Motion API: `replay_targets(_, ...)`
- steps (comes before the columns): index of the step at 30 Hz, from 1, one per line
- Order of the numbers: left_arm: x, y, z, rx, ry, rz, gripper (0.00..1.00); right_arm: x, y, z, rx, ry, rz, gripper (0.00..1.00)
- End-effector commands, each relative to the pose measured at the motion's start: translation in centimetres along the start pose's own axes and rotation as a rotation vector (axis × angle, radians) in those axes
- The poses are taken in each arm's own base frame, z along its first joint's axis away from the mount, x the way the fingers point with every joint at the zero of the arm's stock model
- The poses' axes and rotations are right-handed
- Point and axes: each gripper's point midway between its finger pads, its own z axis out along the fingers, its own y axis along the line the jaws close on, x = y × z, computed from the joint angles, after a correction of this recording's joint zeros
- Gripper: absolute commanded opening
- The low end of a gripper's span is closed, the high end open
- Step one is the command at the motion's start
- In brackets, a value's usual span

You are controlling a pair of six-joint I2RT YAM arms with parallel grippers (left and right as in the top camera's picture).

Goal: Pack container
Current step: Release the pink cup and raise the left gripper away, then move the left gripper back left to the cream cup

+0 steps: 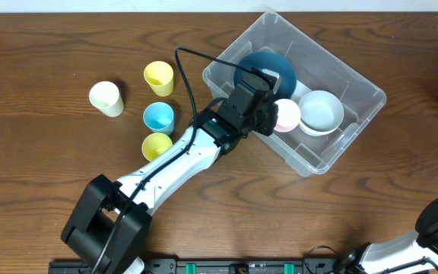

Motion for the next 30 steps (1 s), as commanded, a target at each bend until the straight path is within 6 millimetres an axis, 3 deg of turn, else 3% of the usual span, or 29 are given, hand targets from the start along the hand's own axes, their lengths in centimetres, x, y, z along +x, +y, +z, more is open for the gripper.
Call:
replay_targets(1,-0.8,-0.3,-0.1,-0.001,-0.016,0.019,0.17,0.0,-0.3,0.2,0.009,0.004,0.016,0.99)
replay_targets(10,-1.1,-0.4,-0.1,0.002,-0.029,0.021,0.36,0.0,-0.3,0.2,0.009,0.004,0.016,0.99)
replay_targets(15,-4.1,0.5,-1.6,-0.004,-0.11,0.006,0.53,0.0,-0.3,0.2,0.009,0.004,0.016,0.99)
replay_targets(18,-7.0,2.1,-4.2,-0.028,-0.183,-0.018,0.7,0.0,-0.3,0.2,0.009,0.004,0.016,0.99)
replay_targets(23,-10.8,7.8,-11.3,-0.131,-0.298,-0.097,1.0,0.0,-0.3,0.2,0.009,0.004,0.016,0.99)
replay_targets(30,-11.3,16.1,-19.8,-0.315,-0.379,-0.228,0.98,0.0,-0.3,0.2,0.009,0.004,0.016,0.99)
